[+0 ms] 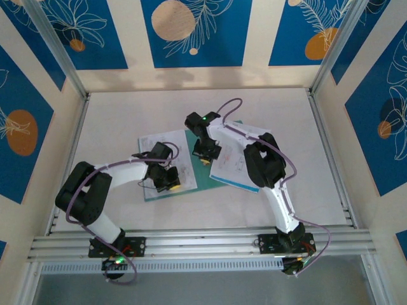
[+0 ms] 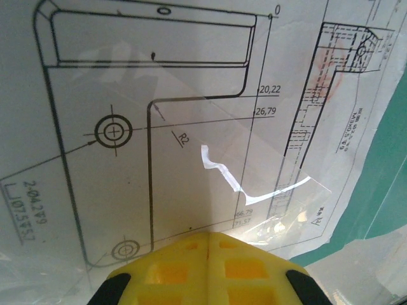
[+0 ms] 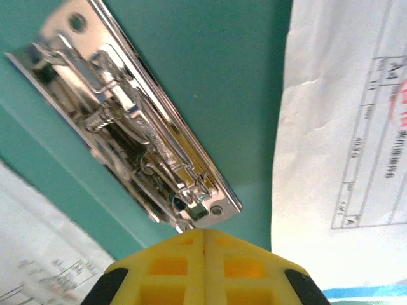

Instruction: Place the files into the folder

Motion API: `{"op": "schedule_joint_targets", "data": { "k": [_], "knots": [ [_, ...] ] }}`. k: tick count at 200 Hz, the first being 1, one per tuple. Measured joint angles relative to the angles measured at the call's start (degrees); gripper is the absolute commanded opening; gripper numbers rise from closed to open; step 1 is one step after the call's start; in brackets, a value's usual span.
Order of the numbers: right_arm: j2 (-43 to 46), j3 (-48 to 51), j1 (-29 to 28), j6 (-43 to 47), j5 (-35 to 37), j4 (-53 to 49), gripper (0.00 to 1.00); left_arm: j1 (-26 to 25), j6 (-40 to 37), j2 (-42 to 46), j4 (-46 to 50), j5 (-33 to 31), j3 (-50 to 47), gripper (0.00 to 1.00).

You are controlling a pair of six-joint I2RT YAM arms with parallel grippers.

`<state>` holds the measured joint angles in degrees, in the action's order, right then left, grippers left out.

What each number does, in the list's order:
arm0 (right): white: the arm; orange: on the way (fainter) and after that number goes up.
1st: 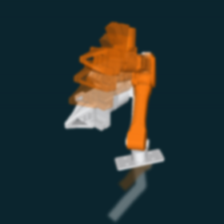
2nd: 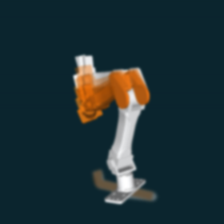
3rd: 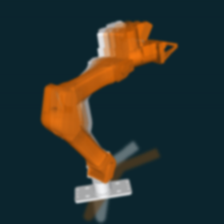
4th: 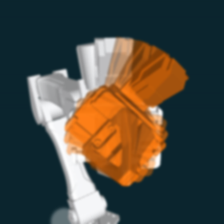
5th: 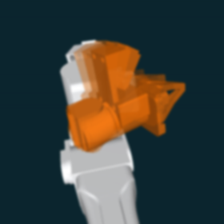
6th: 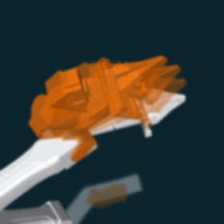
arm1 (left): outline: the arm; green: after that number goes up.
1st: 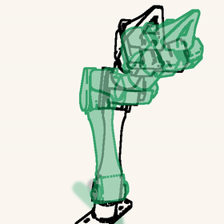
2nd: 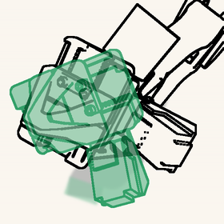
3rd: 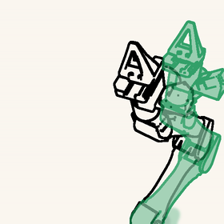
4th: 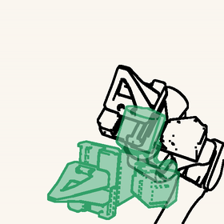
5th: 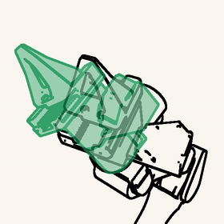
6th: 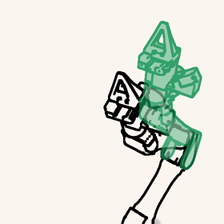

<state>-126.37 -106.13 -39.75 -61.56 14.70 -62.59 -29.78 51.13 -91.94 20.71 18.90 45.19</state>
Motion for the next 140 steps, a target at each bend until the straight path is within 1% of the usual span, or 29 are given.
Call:
{"op": "schedule_joint_targets", "data": {
  "k": [38, 86, 140],
  "knots": [
    [4.3, 1.3, -0.2, -0.2, -1.0, 2.0, 0.04, 0.0, 0.0, 0.0, 0.1, 0.0, 0.1, 0.00],
    [2.8, 3.2, -0.7, -1.1, -4.4, 4.2, 0.04, 0.1, -0.2, 0.0, 0.3, 0.0, 0.1, 0.00],
    [0.1, 3.5, -0.6, -1.6, -5.3, 4.9, 0.04, 0.1, -0.2, 0.0, 0.3, 0.0, 0.1, 0.00]
  ]
}}
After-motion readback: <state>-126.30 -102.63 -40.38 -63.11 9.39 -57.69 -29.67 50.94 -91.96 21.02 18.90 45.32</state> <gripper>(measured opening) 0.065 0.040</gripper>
